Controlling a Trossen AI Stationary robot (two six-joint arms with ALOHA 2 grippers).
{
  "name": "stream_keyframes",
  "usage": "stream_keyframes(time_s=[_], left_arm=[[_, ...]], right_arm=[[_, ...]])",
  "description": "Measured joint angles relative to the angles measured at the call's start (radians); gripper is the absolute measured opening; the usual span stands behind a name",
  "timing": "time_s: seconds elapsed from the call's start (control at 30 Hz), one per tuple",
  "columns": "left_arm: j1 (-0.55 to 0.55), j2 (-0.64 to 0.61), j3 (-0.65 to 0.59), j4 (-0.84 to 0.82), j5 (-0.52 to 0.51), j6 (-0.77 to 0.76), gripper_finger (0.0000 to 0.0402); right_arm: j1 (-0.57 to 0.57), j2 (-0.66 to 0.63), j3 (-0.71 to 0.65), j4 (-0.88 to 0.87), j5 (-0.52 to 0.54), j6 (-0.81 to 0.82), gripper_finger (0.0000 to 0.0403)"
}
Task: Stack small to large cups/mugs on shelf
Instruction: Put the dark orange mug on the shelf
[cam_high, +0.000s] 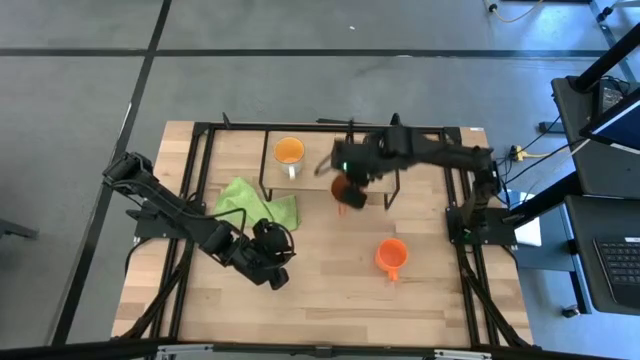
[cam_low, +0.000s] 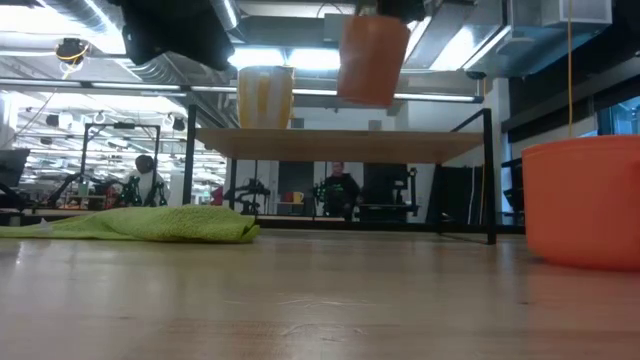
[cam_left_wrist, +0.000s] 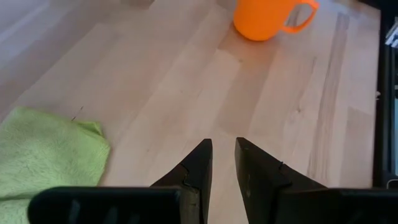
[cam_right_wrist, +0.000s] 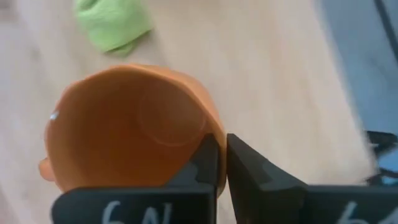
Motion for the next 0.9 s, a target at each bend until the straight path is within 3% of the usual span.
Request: stream_keyframes(time_s=[0.33,0.57,0.9], left_arm=[[0.011,0.0,0.0,-0.001,0.037,0.0,0.0064],[0.046,0.0,0.0,-0.003,0.086,-0.001,0.0064],[0.07,0.0,0.0,-0.003,0.104,-0.008,0.0064]], right_arm=[[-0.196,0.017,0.02,0.022,-0.058,-0.151,0.0019],[-0.244,0.083,0.02,0.128,-0.13,-0.238,0.0019],[-0.322,0.11,0.022,0.133,-0.19,-0.271,0.0024]])
